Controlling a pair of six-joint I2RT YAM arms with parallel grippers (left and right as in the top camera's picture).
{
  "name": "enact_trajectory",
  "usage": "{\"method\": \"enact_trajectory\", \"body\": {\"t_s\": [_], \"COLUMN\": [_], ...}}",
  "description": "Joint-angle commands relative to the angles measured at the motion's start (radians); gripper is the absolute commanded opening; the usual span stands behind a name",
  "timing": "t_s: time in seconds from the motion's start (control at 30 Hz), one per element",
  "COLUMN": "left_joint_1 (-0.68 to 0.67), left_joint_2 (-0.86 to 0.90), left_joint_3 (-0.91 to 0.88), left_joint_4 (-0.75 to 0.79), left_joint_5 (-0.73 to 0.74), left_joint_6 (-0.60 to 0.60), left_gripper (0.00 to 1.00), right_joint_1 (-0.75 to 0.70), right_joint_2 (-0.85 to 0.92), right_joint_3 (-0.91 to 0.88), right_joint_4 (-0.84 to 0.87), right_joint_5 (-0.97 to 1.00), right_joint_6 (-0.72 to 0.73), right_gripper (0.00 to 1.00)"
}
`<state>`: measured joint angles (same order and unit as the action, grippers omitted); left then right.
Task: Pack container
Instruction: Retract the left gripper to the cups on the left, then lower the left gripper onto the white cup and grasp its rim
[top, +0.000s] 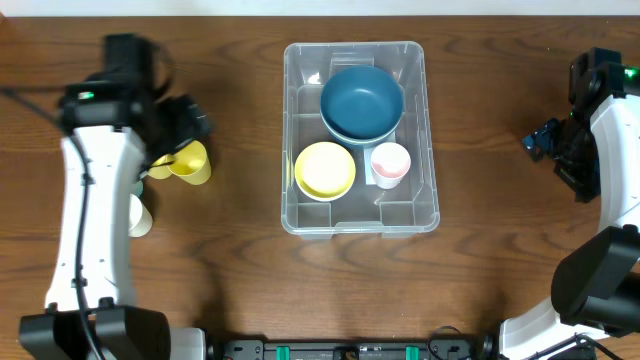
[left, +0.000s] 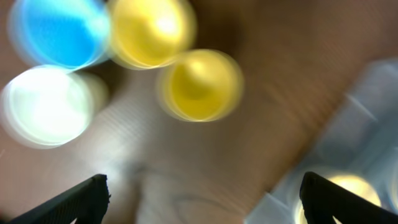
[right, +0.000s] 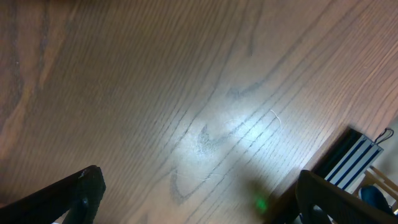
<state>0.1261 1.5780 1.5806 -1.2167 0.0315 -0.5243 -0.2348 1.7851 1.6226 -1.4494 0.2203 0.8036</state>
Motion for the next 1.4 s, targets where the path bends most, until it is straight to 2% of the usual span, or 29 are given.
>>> {"method": "enact_trajectory", "body": {"t_s": [0.0,0.2,0.6,0.8,1.17,1.37], "left_joint_1": [0.109,0.203,0.211,0.211,0.211,0.211], "left_joint_2": [0.004,0.004,0.004,0.004,0.004,0.004], "left_joint_3": [-0.033,-0.102,-0.302,-0.358,-0.457,-0.523], "left_joint_4": [-0.032,-0.048,0.106,0.143,0.248,0.346], "left_joint_5": [-0.021,-0.021,-0.048,-0.148,-0.148,-0.106], "left_joint_6": [-0.056,-0.002,0.132,0.132,0.140,0.197], "left_gripper": [0.98,0.98,0.98,0.98,0.98,0.98], "right_joint_1": [-0.005,-0.005,-0.006,-0.006,-0.005,-0.005], "right_joint_2": [0.005,0.005,0.005,0.005,0.005,0.005], "right_joint_3": [-0.001,-0.001,-0.001,-0.001,-0.001,-0.001], "right_joint_4": [0.000,0.000,0.000,0.000,0.000,0.000], "right_joint_5": [0.011,0.011,0.011,0.011,0.011,0.011], "right_joint_6": [0.011,0.011,0.011,0.011,0.011,0.011], "right_gripper": [0.99,0.99,0.99,0.99,0.99,0.99]}}
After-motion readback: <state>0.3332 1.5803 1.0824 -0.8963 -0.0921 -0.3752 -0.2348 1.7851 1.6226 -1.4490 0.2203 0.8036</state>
